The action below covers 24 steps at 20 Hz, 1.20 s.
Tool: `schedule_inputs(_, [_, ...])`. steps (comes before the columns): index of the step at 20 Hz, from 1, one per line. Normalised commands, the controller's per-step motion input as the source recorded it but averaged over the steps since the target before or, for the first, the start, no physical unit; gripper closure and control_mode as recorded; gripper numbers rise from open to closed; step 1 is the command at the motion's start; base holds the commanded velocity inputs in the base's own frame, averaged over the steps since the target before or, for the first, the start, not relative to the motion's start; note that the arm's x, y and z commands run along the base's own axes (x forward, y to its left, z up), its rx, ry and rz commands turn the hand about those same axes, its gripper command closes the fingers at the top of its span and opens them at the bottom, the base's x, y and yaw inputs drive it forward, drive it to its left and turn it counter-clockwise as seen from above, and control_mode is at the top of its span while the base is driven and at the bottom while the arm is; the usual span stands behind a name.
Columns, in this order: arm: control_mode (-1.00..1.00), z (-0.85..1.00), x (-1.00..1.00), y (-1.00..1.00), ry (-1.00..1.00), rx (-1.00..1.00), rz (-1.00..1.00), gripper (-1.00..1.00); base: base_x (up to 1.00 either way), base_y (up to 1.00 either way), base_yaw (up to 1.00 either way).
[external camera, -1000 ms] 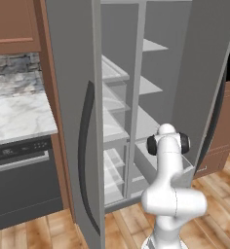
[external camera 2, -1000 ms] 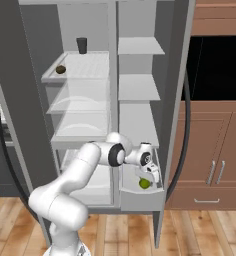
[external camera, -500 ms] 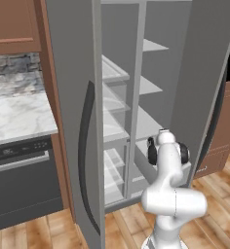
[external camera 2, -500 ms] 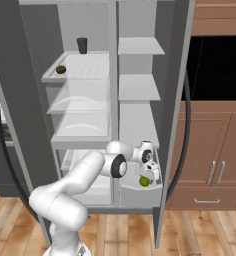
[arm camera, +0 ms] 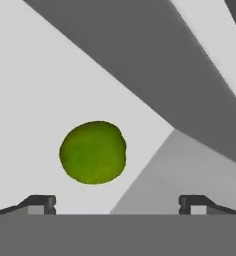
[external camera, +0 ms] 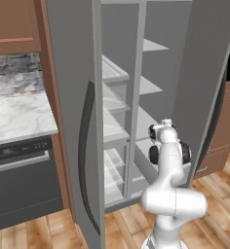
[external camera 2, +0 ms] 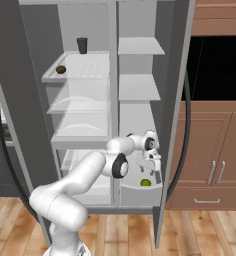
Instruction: Take the kiwi and lime from the fridge shelf and place them in the freezer drawer to begin freezing them.
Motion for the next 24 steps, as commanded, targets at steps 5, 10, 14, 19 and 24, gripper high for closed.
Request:
schedule_inputs(5, [-1.00, 0.87, -0.93, 0.28, -0.18, 0.00, 0.00, -1.00, 0.00, 0.00, 0.00])
schedule_inputs(10, [-1.00, 0.99, -0.96, 0.55, -0.23, 0.00, 0.00, -1.00, 0.00, 0.00, 0.00])
schedule_inputs(14, [-1.00, 0.66, -1.00, 0.63, -0.27, 0.00, 0.00, -1.00, 0.00, 0.00, 0.00])
schedule_inputs(19, [-1.00, 0.06, -1.00, 0.88, -0.39, -0.05, 0.02, -1.00, 0.00, 0.00, 0.00])
schedule_inputs(24, [-1.00, 0.00, -1.00, 0.94, -0.49, -0.11, 0.02, -1.00, 0.00, 0.00, 0.00])
